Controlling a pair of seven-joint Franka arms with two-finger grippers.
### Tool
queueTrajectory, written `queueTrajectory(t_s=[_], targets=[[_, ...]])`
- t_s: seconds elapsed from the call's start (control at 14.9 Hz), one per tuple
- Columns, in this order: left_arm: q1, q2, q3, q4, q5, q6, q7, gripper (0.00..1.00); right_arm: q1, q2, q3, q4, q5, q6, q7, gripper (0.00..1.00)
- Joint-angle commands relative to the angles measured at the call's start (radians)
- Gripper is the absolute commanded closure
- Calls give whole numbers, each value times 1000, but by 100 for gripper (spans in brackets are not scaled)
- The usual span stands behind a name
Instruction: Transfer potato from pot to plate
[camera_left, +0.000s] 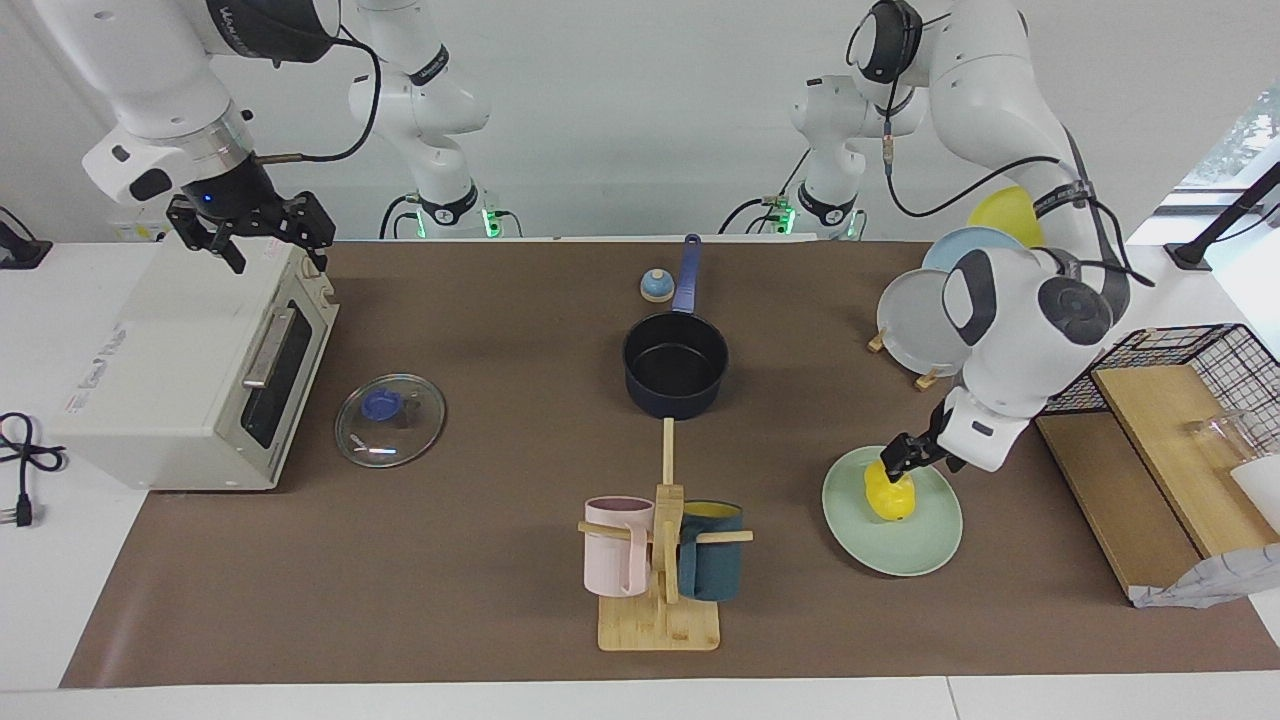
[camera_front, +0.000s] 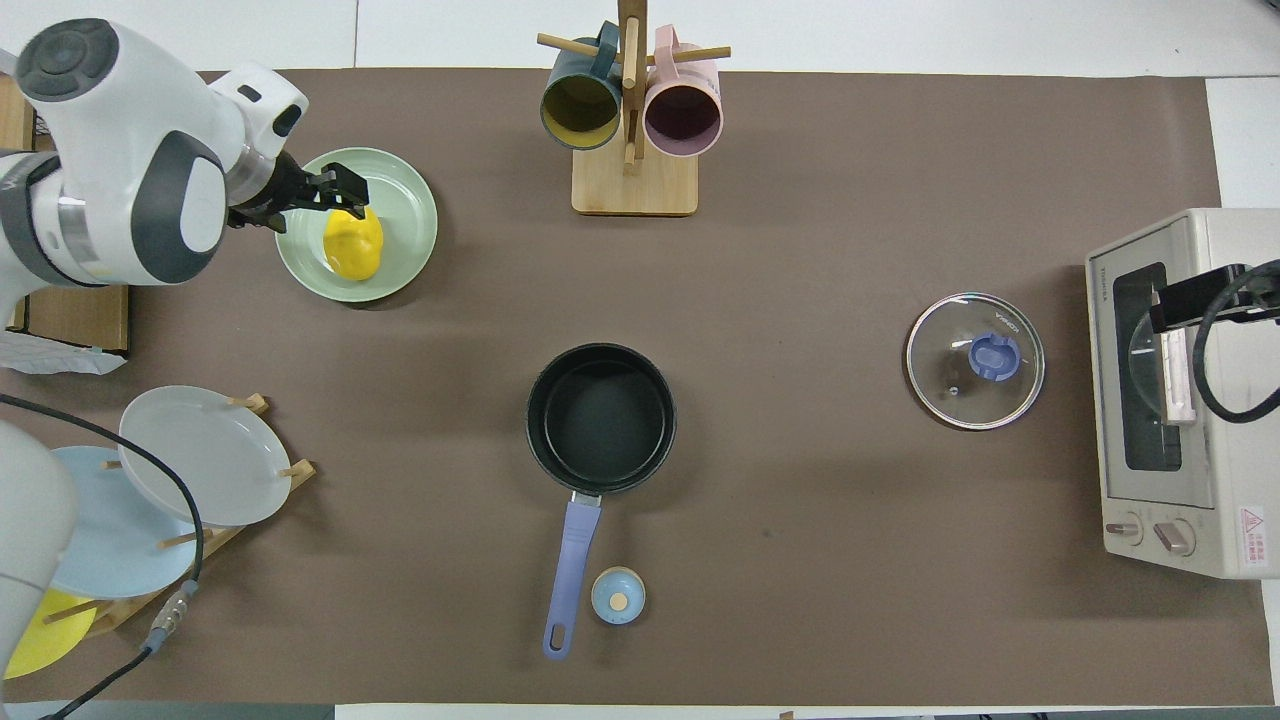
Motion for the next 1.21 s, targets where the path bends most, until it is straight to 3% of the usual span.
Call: queueTrajectory(t_s=[0.0, 0.27, 0.54, 0.67, 0.87, 1.01, 1.14], targets=[[43, -173, -1, -34, 16, -144, 3, 0, -10, -13, 6, -11, 11, -3, 17, 0], [45, -355, -1, -42, 21, -374, 7, 0, -3, -13, 7, -10, 13, 1, 12, 0], [44, -447, -1, -63, 23, -535, 70, 0, -1, -12, 14, -8, 16, 13, 14, 0], [37, -487, -1, -131, 23, -528, 69, 0, 0, -13, 12, -10, 16, 15, 14, 0], [33, -533, -12, -263, 23, -403, 63, 0, 0, -13, 14, -13, 16, 10, 12, 0], [34, -517, -14, -260, 21, -375, 55, 0, -1, -13, 14, -13, 16, 10, 12, 0], [42, -466, -14, -193, 20, -408, 55, 0, -3, -13, 12, -13, 18, 12, 12, 0]])
